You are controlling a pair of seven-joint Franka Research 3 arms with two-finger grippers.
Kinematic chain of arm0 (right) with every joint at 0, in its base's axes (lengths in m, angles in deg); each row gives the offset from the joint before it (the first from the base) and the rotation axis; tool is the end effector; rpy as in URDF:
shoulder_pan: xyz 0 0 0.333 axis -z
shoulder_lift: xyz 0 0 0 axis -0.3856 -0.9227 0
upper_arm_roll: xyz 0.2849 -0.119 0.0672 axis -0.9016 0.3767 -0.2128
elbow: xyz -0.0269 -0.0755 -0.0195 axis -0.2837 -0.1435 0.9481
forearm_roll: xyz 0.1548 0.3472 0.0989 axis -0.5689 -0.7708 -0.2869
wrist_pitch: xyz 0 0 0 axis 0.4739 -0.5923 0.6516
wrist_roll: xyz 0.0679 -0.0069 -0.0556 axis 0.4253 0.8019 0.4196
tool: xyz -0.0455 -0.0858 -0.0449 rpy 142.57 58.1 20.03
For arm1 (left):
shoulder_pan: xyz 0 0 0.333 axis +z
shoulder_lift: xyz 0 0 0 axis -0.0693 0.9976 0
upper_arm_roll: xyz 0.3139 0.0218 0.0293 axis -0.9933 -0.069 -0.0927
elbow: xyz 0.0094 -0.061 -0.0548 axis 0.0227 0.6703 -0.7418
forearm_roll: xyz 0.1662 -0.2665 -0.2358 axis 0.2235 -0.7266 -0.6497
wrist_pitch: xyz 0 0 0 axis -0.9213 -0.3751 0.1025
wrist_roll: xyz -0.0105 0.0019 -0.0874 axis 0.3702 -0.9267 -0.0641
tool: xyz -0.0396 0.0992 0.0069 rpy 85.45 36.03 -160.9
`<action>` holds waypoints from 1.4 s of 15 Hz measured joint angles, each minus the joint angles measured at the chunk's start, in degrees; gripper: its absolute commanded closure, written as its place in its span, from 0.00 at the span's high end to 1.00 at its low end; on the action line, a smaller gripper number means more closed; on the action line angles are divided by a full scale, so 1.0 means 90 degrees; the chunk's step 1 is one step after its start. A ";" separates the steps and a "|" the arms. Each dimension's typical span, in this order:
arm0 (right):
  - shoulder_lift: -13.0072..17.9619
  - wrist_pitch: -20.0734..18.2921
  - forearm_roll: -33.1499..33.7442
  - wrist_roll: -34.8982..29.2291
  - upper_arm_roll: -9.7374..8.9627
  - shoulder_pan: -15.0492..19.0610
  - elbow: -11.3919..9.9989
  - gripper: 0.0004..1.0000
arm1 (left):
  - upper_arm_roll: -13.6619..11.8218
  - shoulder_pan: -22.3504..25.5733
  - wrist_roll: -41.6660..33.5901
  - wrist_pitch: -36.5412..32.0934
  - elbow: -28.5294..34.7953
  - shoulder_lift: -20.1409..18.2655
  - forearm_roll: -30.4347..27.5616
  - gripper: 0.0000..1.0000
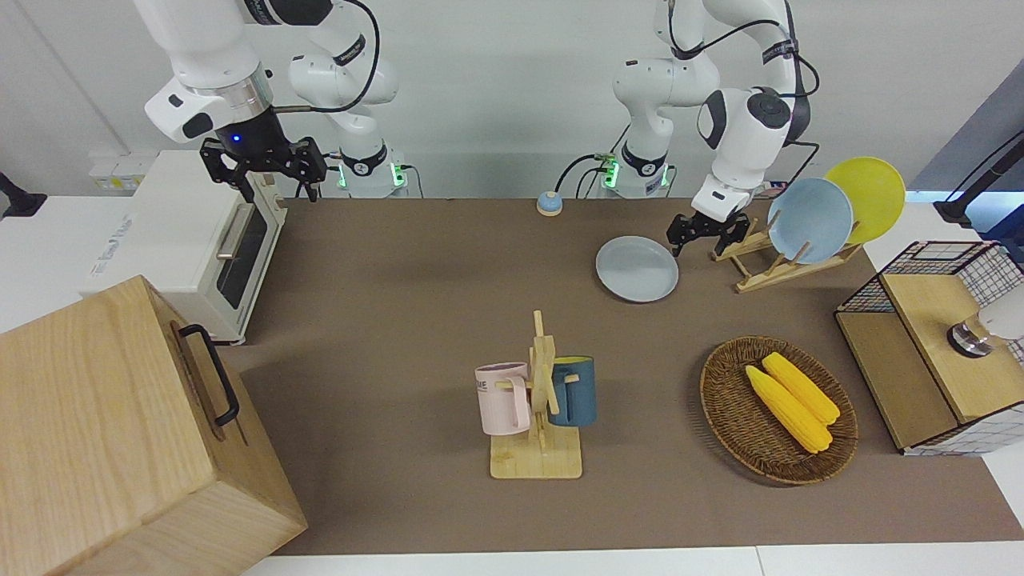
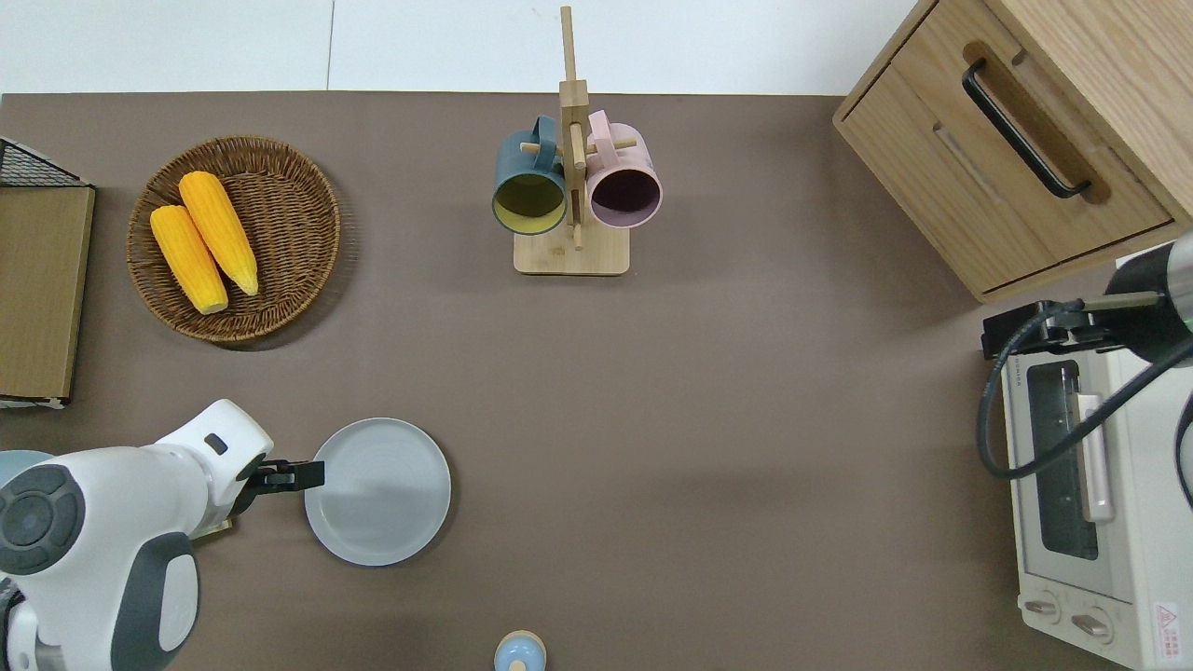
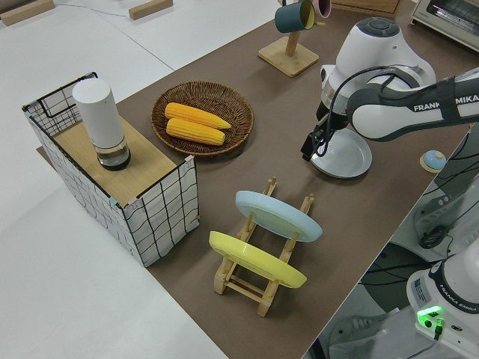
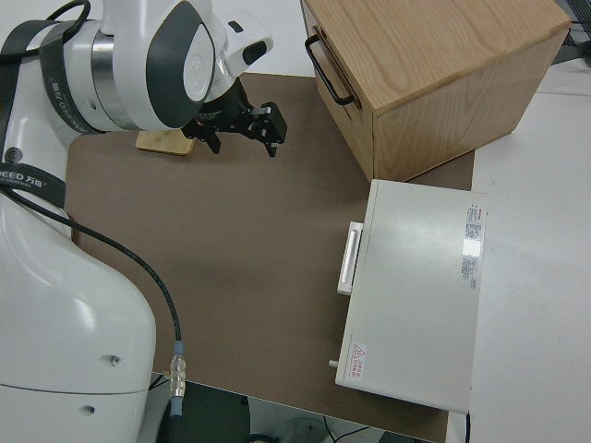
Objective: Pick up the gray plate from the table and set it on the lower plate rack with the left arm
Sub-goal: 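Close the left gripper on the gray plate's rim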
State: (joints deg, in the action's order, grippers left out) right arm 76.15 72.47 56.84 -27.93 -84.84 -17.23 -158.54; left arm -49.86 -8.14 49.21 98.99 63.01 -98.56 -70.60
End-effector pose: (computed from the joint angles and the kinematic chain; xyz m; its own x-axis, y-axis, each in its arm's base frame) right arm 0.5516 0.0283 0.6410 0.9989 0.0080 -0.0464 0.0091 -0.9997 0.0240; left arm 0.4361 -0.0191 0.3579 0.9983 -0.0096 0.0578 -0.0109 -0.9997 0.0211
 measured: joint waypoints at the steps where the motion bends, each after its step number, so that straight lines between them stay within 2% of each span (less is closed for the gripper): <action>1: 0.0000 0.0000 0.0000 0.0000 0.0000 0.0000 0.0000 0.98 | 0.0008 -0.0001 0.0000 0.0194 0.0055 0.0128 -0.0001 0.99; 9: 0.0000 0.0000 0.0000 0.0000 0.0000 0.0000 0.0000 0.98 | 0.0107 -0.0005 0.0006 0.1235 0.0258 0.0931 -0.0004 0.99; 11: 0.0000 0.0000 0.0000 0.0000 0.0000 0.0000 0.0000 0.98 | 0.0110 -0.0005 0.0006 0.1293 0.0268 0.0979 -0.0004 0.91; 12: 0.0000 0.0000 0.0000 0.0000 0.0000 0.0000 0.0000 0.98 | 0.0113 -0.0005 0.0008 0.1294 0.0268 0.0979 -0.0004 0.82; 14: 0.0000 0.0000 0.0000 0.0000 0.0000 0.0000 0.0000 0.98 | 0.0115 -0.0005 0.0025 0.1294 0.0269 0.0979 -0.0004 0.50; 16: 0.0000 0.0000 0.0000 0.0000 0.0000 0.0000 0.0000 0.98 | 0.0120 -0.0009 0.0046 0.1295 0.0270 0.0978 -0.0004 0.10; 17: 0.0000 0.0000 0.0000 0.0000 0.0000 0.0000 0.0000 0.98 | 0.0121 -0.0010 0.0056 0.1301 0.0266 0.0961 -0.0004 0.00; 21: 0.0000 0.0000 0.0000 0.0000 0.0000 0.0000 0.0000 0.98 | 0.0144 -0.0218 0.0290 0.1306 0.0266 0.0918 -0.0005 0.00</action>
State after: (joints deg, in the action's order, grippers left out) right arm 76.15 72.47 56.84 -27.93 -84.84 -17.23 -158.54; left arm -48.56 -10.10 51.82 110.75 65.41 -90.30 -70.64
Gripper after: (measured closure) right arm 0.013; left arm 0.824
